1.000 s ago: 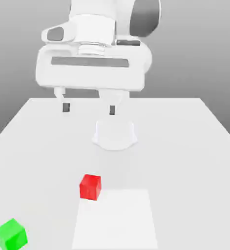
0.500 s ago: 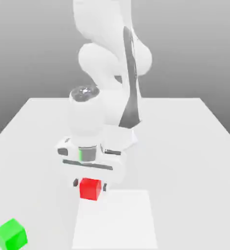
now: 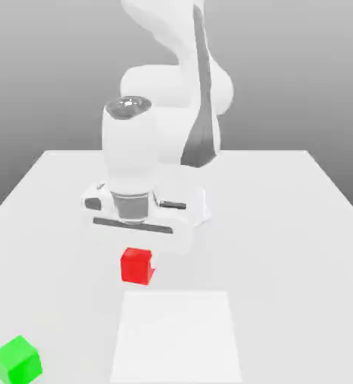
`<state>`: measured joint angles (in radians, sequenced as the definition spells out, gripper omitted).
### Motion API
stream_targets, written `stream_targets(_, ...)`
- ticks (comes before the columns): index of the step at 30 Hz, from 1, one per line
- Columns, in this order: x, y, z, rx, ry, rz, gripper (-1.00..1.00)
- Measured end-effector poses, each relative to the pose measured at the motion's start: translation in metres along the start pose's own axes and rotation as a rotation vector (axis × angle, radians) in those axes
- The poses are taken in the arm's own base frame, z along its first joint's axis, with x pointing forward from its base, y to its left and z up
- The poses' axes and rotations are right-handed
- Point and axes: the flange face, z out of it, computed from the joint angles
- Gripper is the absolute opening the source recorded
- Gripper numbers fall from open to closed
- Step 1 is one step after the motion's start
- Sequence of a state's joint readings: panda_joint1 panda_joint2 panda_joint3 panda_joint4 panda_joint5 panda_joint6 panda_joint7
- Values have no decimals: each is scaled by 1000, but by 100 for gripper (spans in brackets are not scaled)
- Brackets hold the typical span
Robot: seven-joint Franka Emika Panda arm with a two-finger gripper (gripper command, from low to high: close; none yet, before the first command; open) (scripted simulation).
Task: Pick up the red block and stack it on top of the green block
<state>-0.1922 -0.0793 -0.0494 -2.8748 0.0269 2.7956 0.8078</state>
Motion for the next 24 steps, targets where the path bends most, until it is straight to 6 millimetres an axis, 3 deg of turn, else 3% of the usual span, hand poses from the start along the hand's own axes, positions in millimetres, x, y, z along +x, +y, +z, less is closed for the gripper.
stream_targets(10, 121, -35, -21, 12, -13, 264, -100)
stream_targets(16, 194, -40, -30, -2, 6, 407, -100)
stream_targets(20, 205, -40, 19, -5, 11, 426, -100)
stream_targets(21, 205, -40, 27, -6, 11, 426, 100)
stream_targets(24, 205, -40, 27, -6, 11, 426, 100)
